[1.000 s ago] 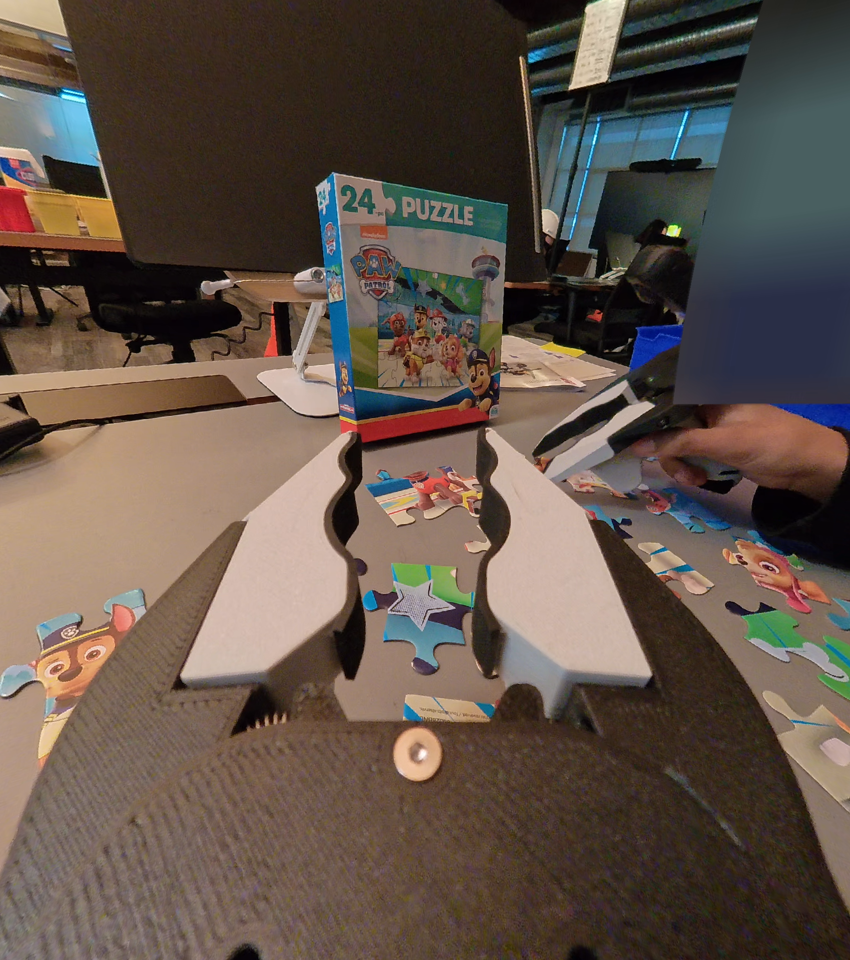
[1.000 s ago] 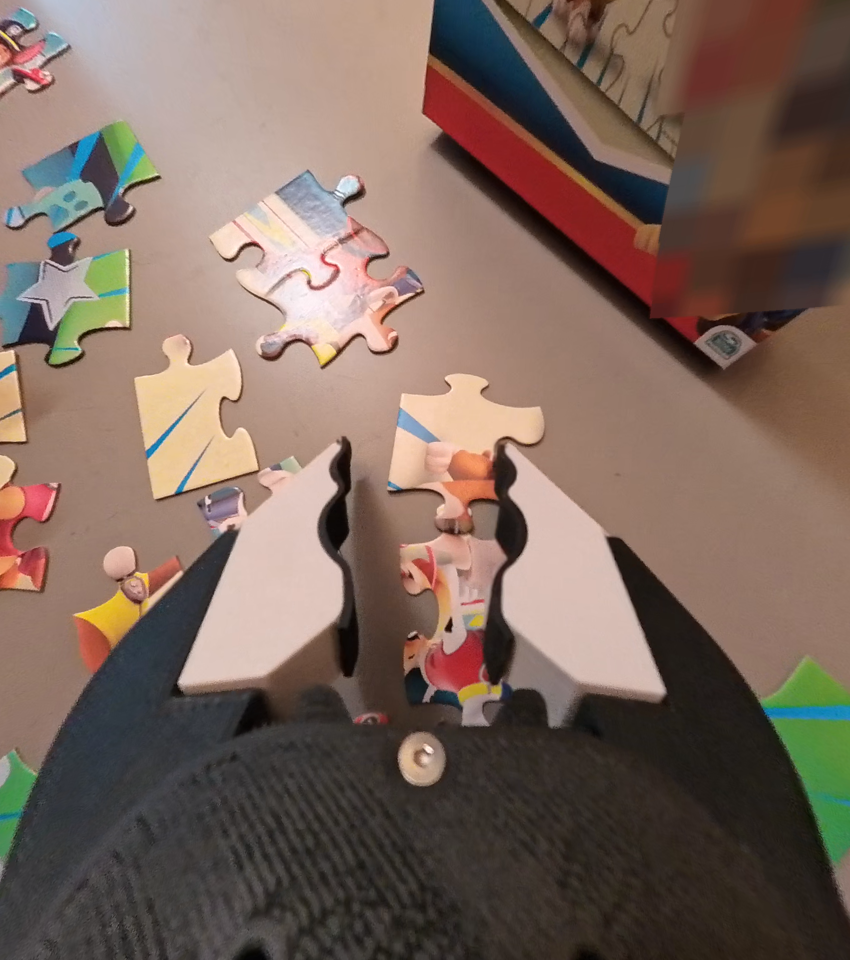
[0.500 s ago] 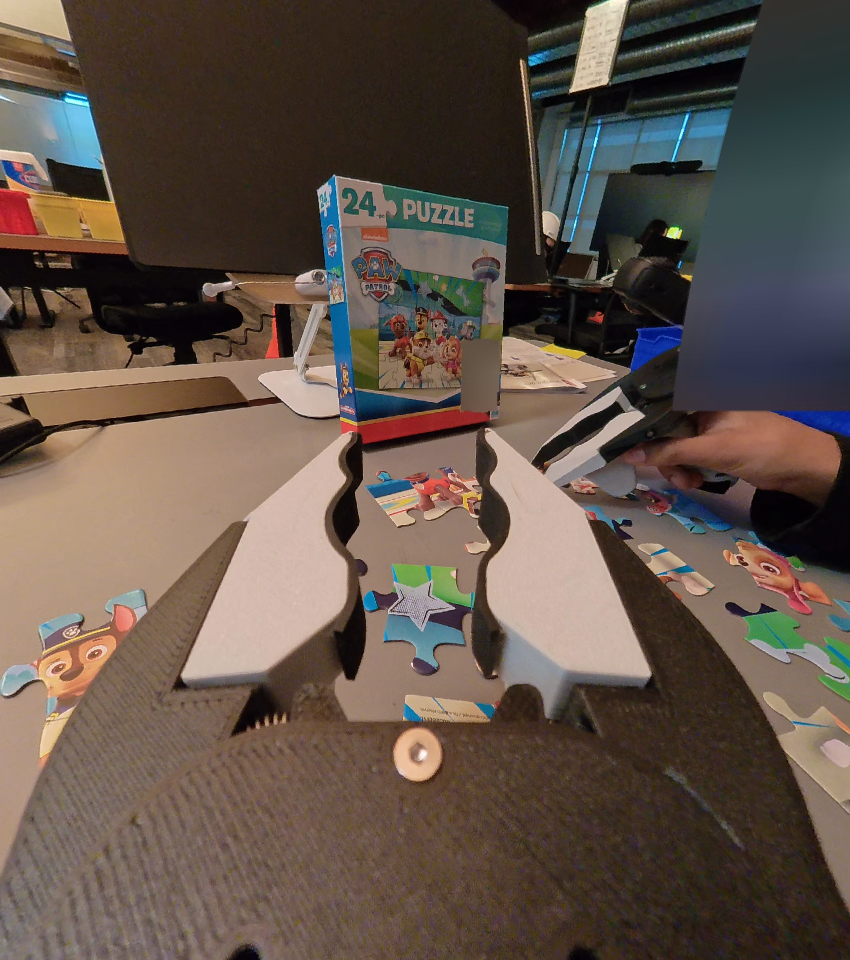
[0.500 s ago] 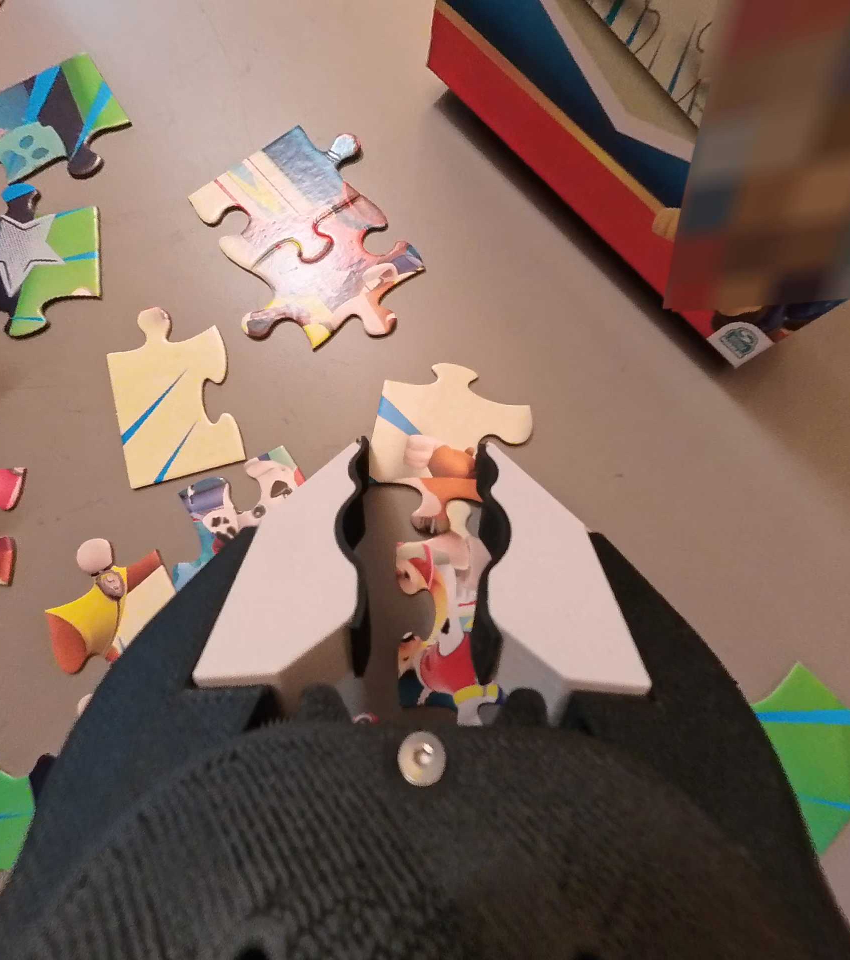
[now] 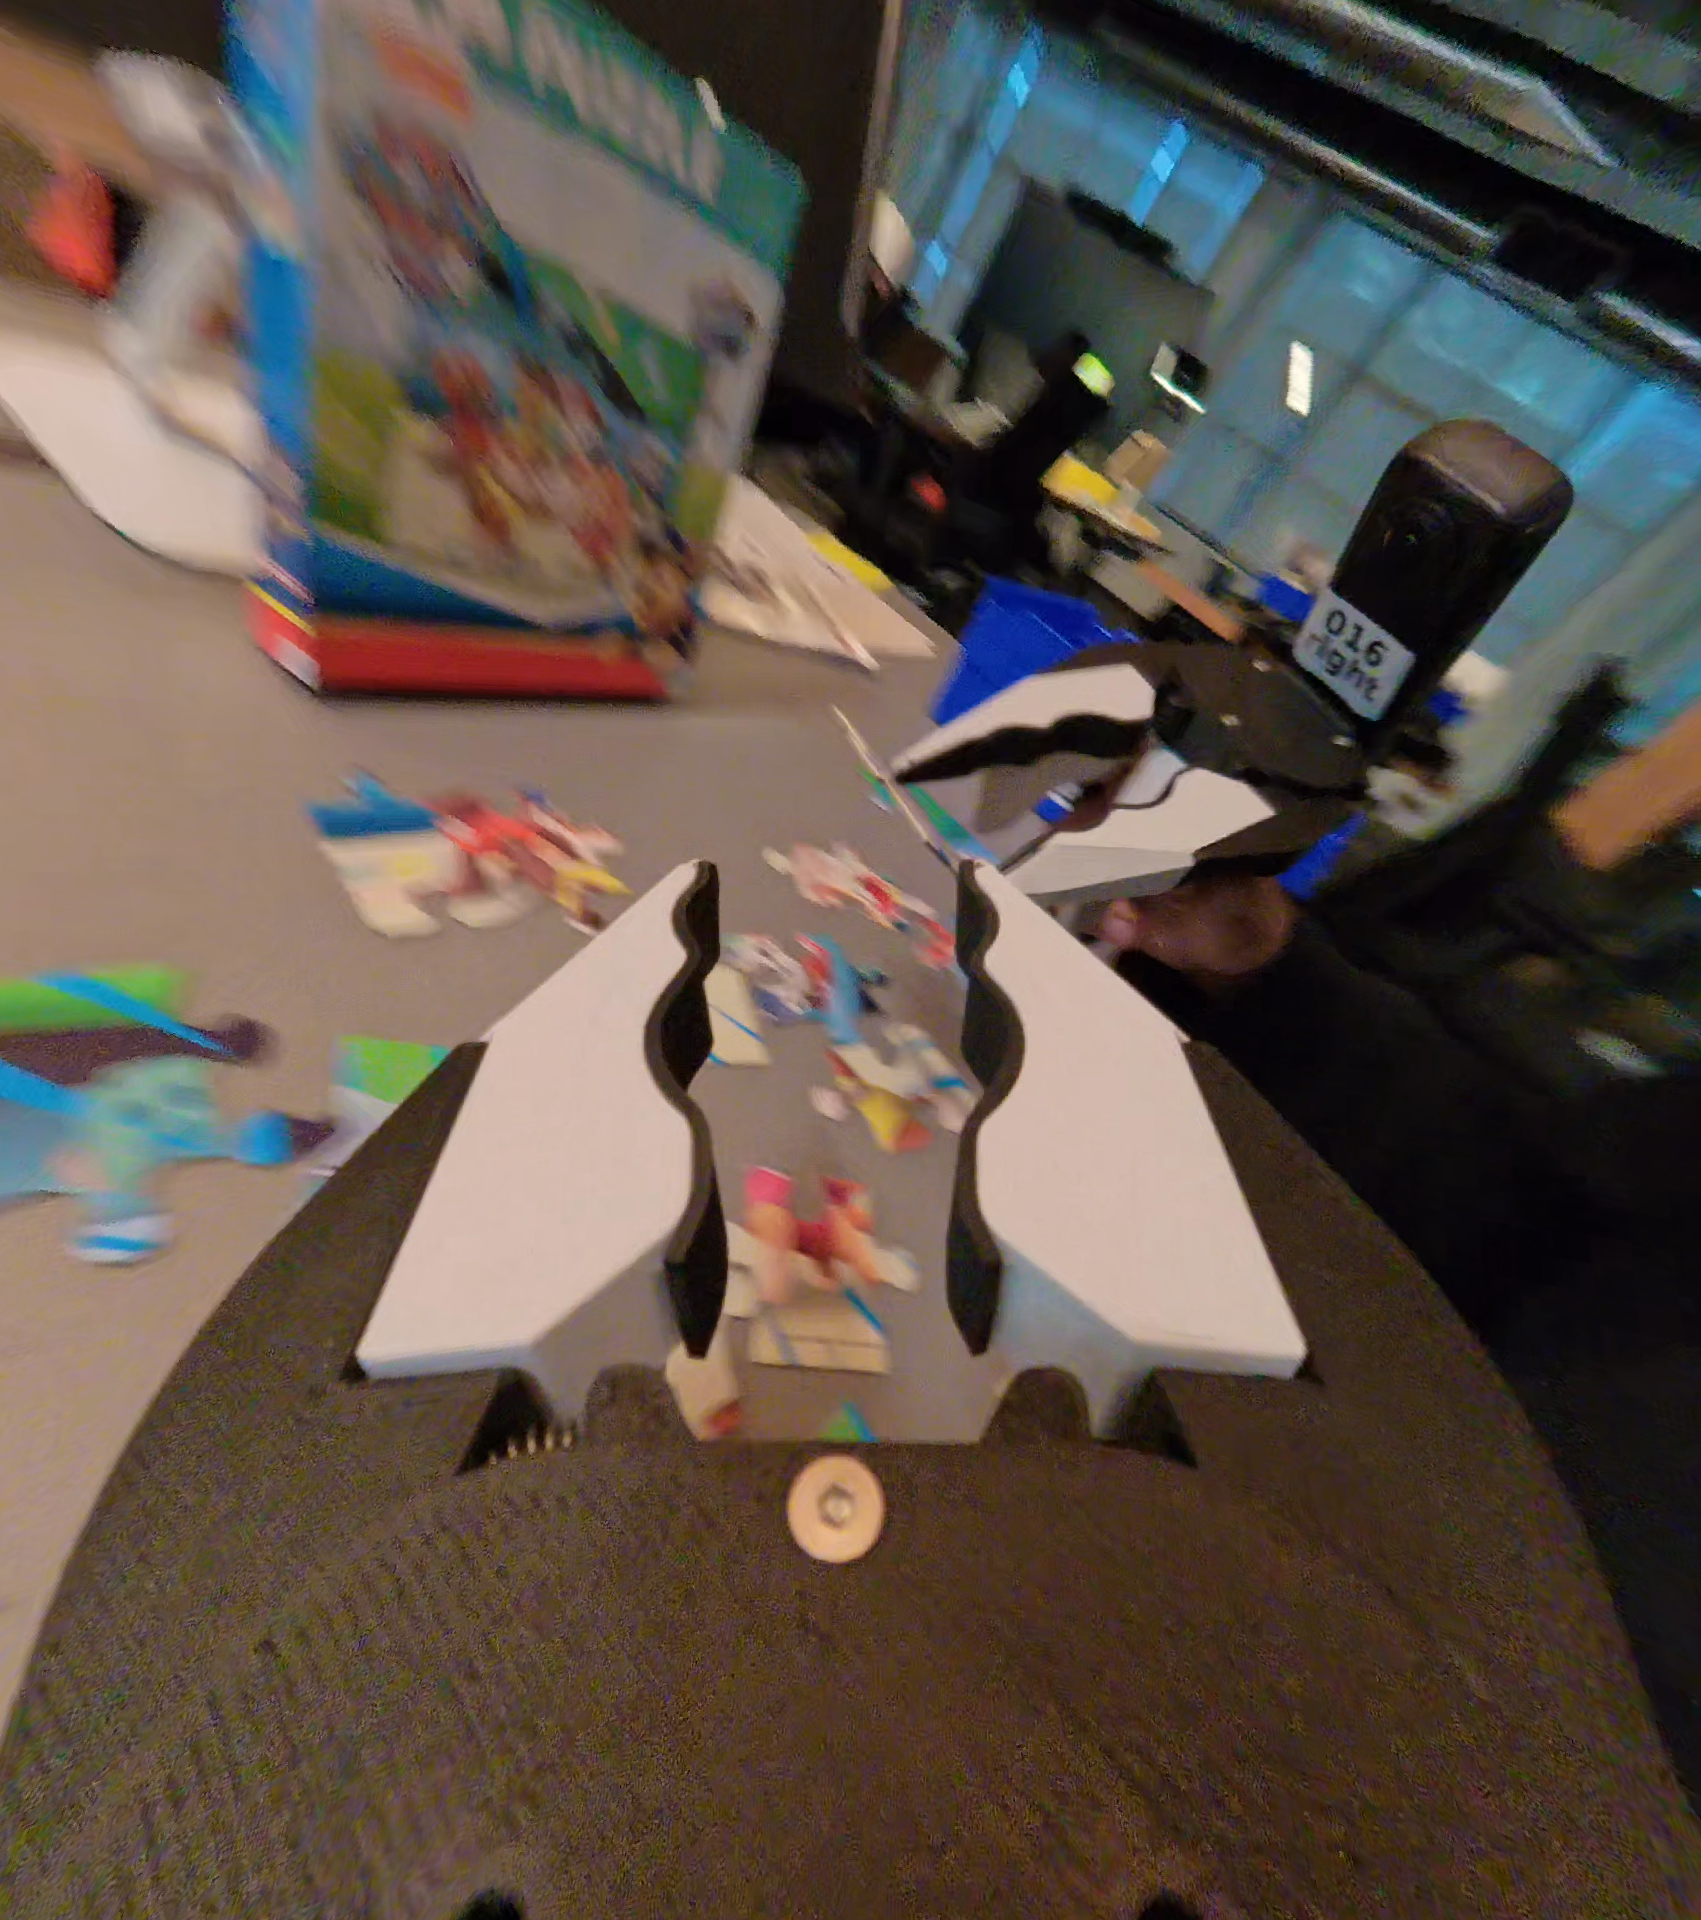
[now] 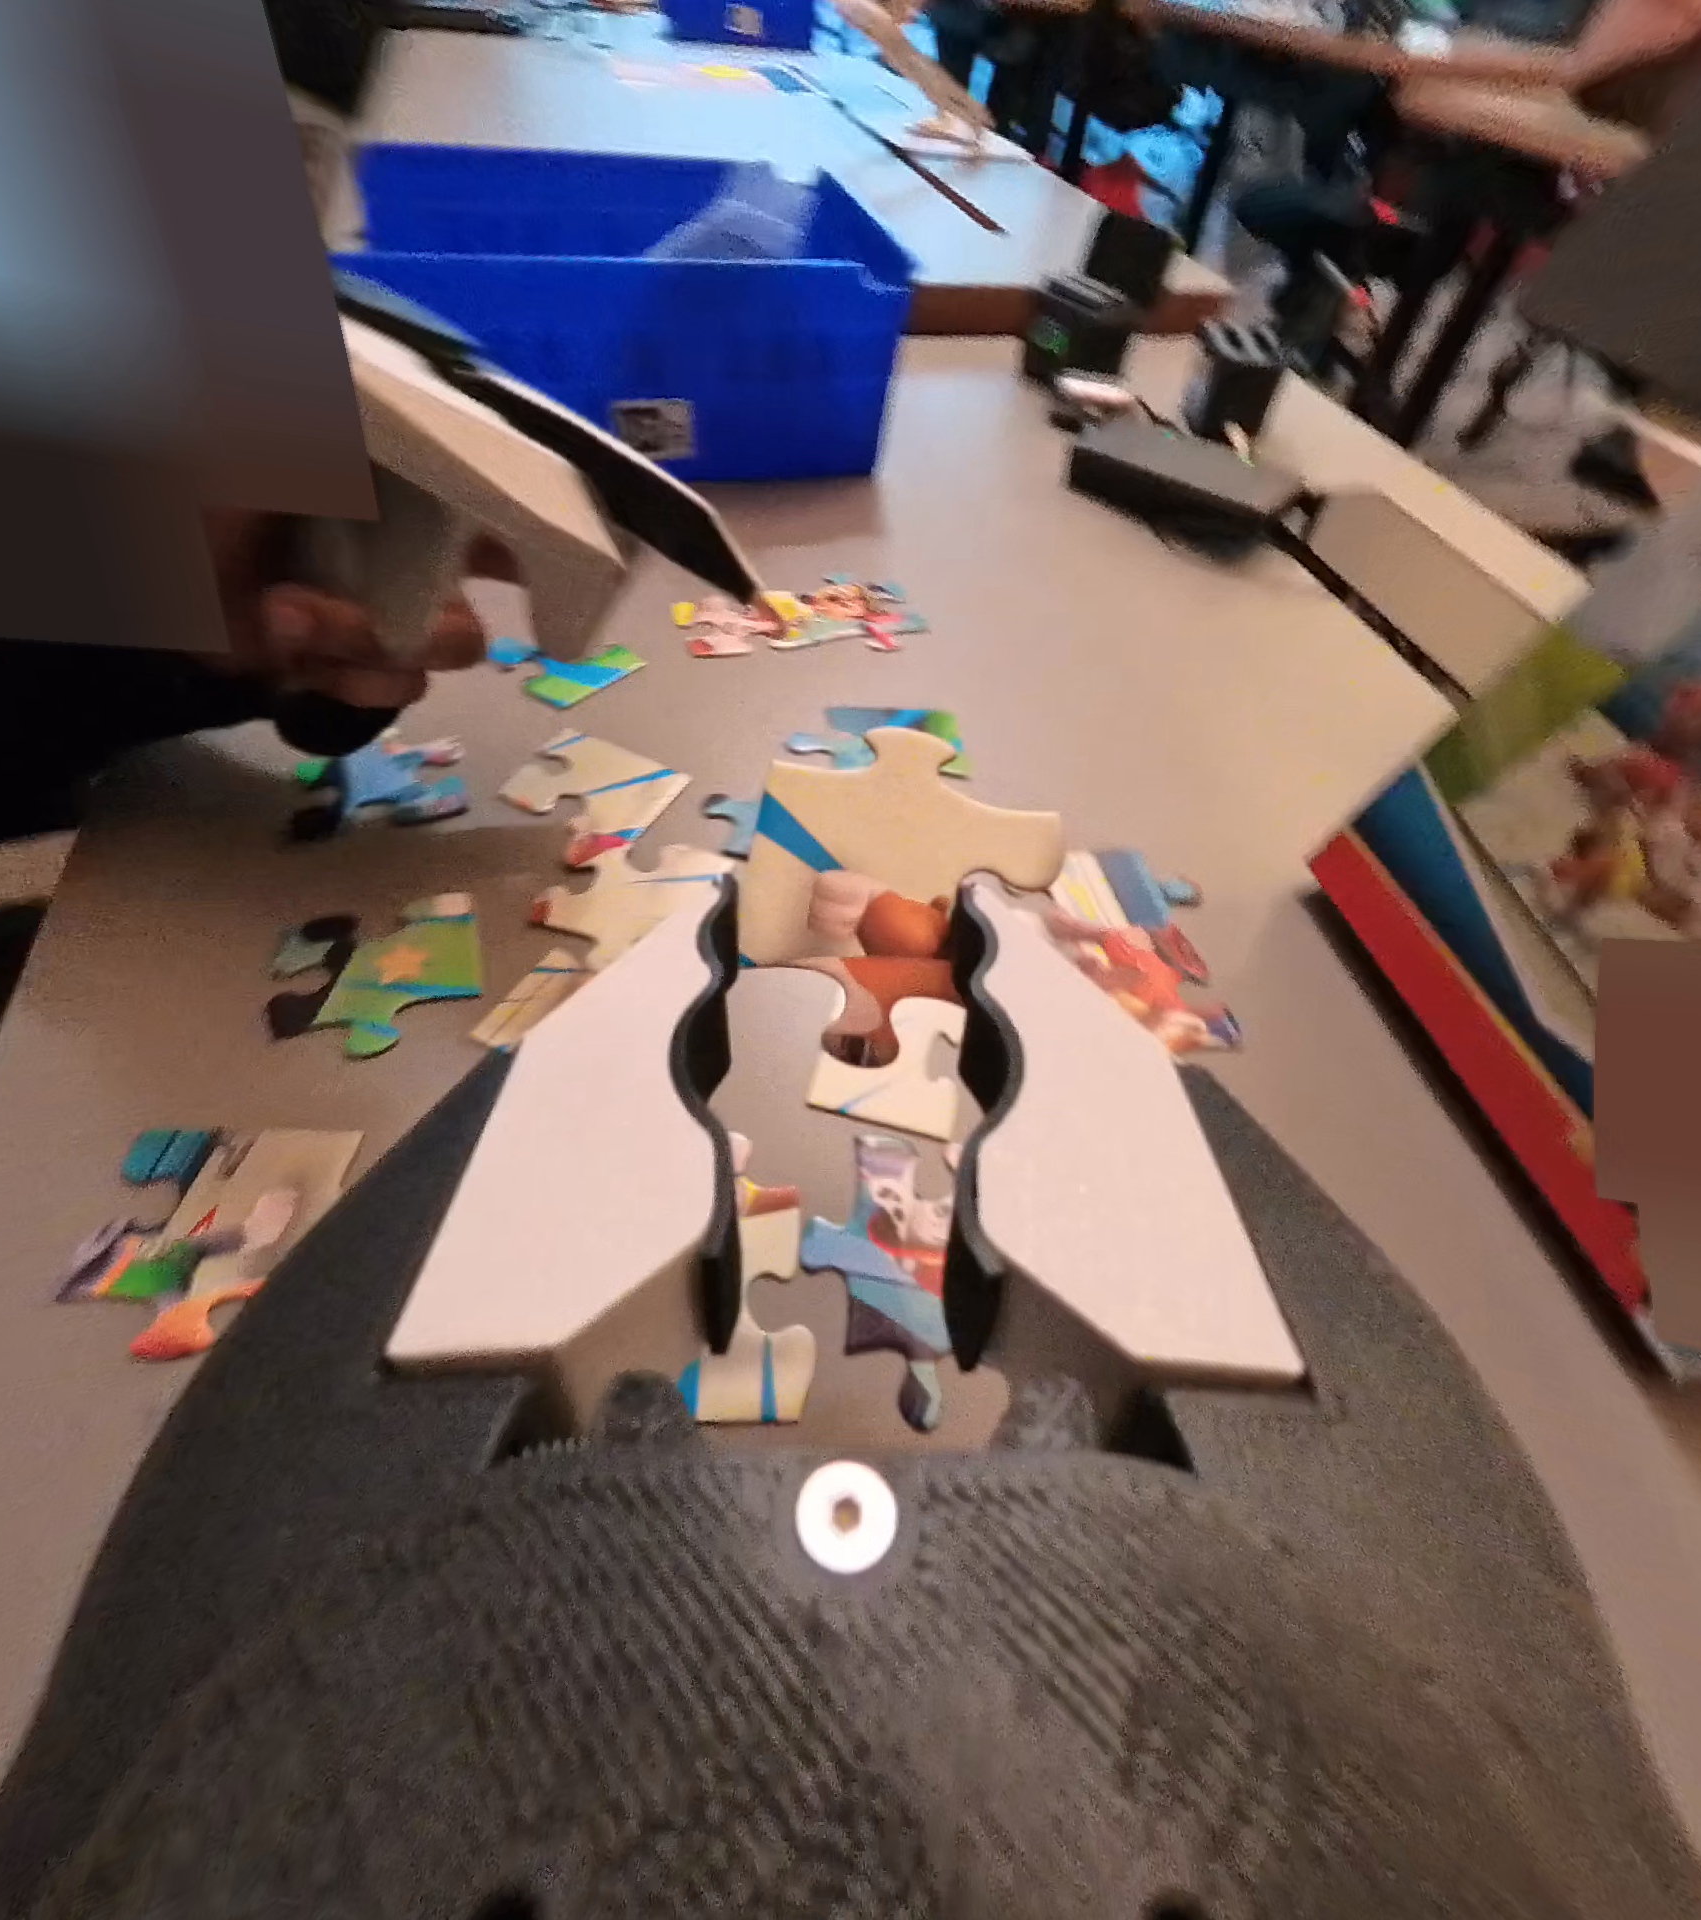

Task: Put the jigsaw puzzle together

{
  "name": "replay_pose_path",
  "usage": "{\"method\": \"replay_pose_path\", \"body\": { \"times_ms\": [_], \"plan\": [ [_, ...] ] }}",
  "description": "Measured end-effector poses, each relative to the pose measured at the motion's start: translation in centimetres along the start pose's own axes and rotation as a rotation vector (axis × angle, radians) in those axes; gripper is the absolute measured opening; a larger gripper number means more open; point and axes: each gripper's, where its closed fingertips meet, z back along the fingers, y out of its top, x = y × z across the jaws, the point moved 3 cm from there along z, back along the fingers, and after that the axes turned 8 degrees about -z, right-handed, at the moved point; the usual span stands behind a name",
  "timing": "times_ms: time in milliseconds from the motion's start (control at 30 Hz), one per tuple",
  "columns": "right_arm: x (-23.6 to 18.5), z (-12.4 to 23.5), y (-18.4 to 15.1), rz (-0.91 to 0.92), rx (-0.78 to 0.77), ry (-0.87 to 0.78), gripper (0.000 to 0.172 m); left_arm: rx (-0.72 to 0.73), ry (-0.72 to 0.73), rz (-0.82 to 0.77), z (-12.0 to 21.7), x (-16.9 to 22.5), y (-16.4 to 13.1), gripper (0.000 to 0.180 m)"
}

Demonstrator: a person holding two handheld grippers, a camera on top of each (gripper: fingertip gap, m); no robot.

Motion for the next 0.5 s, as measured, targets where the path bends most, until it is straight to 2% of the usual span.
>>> {"method": "replay_pose_path", "body": {
  "times_ms": [67, 200, 333, 433, 467, 500],
  "plan": [
    [-2.1, -0.3, -0.1, 0.109, -0.007, 0.05, 0.04, -0.056, -0.114, 0.129, -1.3, 0.9, -1.3, 0.048],
    [-4.6, -0.8, -1.0, 0.291, -0.05, 0.052, 0.04, -0.017, -0.24, 0.335, -2.1, 1.7, -1.8, 0.038],
    [-5.3, -1.0, -1.8, 0.377, -0.076, 0.013, 0.04, -0.111, -0.251, 0.353, -2.5, 1.8, -3.4, 0.028],
    [-5.5, -1.0, -2.0, 0.39, -0.08, 0.013, 0.04, -0.143, -0.27, 0.351, -2.7, 2.2, -4.0, 0.003],
    [-5.5, -1.0, -2.1, 0.395, -0.085, 0.014, 0.025, -0.141, -0.276, 0.352, -2.8, 2.2, -4.0, 0.0],
    [-5.3, -0.9, -2.1, 0.399, -0.079, -0.005, 0.026, -0.146, -0.277, 0.352, -2.8, 2.2, -4.1, 0.0]
  ]
}}
